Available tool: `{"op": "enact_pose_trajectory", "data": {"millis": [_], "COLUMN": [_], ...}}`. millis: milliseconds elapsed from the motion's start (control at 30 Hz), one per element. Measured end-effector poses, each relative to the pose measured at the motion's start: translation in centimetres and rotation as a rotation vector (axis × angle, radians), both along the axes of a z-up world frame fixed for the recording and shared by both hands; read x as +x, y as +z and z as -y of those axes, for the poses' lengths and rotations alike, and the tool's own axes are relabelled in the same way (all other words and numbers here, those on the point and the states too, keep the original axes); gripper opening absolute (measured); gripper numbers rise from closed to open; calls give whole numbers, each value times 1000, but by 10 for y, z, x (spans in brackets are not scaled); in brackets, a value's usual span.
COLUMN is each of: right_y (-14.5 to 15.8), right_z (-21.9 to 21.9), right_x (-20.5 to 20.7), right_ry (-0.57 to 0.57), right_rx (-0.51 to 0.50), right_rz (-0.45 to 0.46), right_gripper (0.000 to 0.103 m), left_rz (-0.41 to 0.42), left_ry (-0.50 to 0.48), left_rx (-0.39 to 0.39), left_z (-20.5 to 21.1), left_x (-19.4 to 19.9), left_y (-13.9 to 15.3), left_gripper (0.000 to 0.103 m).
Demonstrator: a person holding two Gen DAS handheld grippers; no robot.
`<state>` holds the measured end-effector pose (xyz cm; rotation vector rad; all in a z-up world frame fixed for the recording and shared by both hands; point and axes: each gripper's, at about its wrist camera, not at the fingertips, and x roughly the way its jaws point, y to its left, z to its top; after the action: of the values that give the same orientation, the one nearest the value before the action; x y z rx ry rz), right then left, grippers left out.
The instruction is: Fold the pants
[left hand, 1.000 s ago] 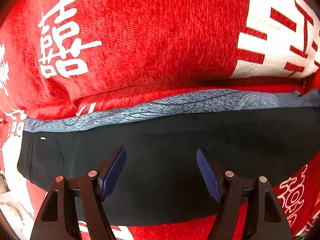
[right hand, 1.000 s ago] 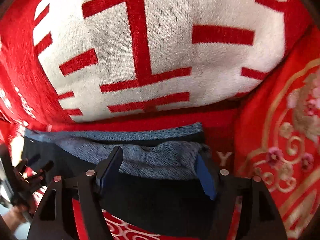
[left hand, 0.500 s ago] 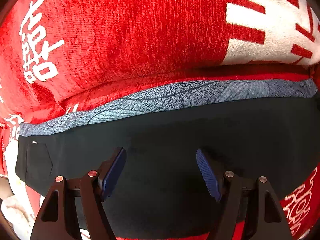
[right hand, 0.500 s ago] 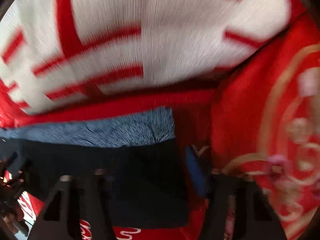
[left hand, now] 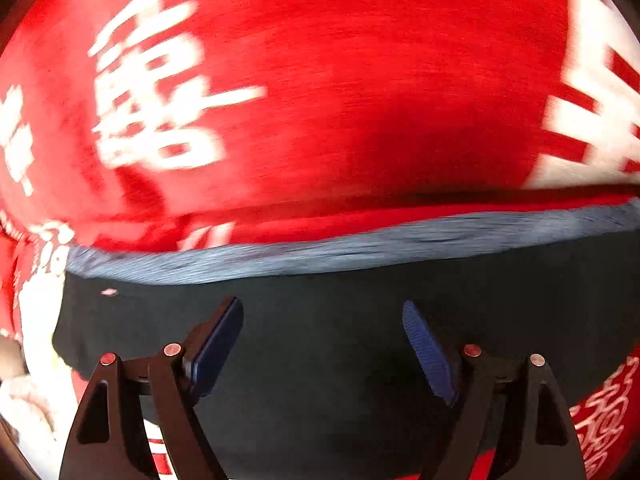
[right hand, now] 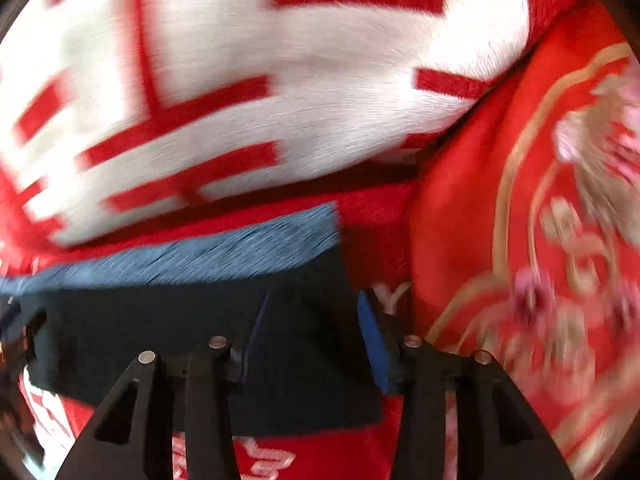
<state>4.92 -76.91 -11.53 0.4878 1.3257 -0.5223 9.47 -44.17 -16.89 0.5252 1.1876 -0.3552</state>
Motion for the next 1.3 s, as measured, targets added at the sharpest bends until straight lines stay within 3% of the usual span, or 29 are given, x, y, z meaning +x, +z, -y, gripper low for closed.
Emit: {"op": "enact_pose_trajectory", "data": {"millis": [100, 167, 367, 500, 600, 733, 967, 1000, 1033, 1067, 1200, 1300], "right_y": [3, 4, -5, -50, -85, -115, -127, -131, -130, -126, -104, -114], "right_z": [-46, -77, -204, -286, -324, -341, -335, -333, -330, -330, -340, -348], "right_x": [11, 22, 60, 65, 87, 98, 103, 102, 102, 102, 103, 97], "right_ry": [72, 104, 206, 178, 123, 14, -134, -171, -185, -188, -105, -105], "right_rx": [78, 149, 481, 708, 764, 794, 812, 822, 823, 810, 665, 633], "right_rz": [38, 82, 231, 274, 274, 282, 324, 315, 308, 302, 323, 279], "right_gripper": [48, 48, 48, 48, 48, 48, 44, 37, 21, 11, 6, 5], "left_rz": [-2, -6, -9, -27, -62, -72, -82, -83, -83, -83, -66, -45], "left_ry": [85, 128, 154, 142, 130, 87, 40, 36, 33, 31, 11, -4], "left_rx": [72, 68, 95, 100, 97, 52, 0, 0, -2, -4, -11, -4], "left_z": [-41, -70, -151, -188, -195, -204, -219, -219, -219, -218, -224, -223], "left_x": [25, 35, 48, 60, 78, 73, 79, 79, 78, 74, 77, 71], "left_y": [-8, -6, -1, -14, -40, -51, -57, -57, -57, -55, -58, -60], "left_gripper": [83, 83, 83, 83, 83, 83, 87, 87, 87, 87, 87, 87]}}
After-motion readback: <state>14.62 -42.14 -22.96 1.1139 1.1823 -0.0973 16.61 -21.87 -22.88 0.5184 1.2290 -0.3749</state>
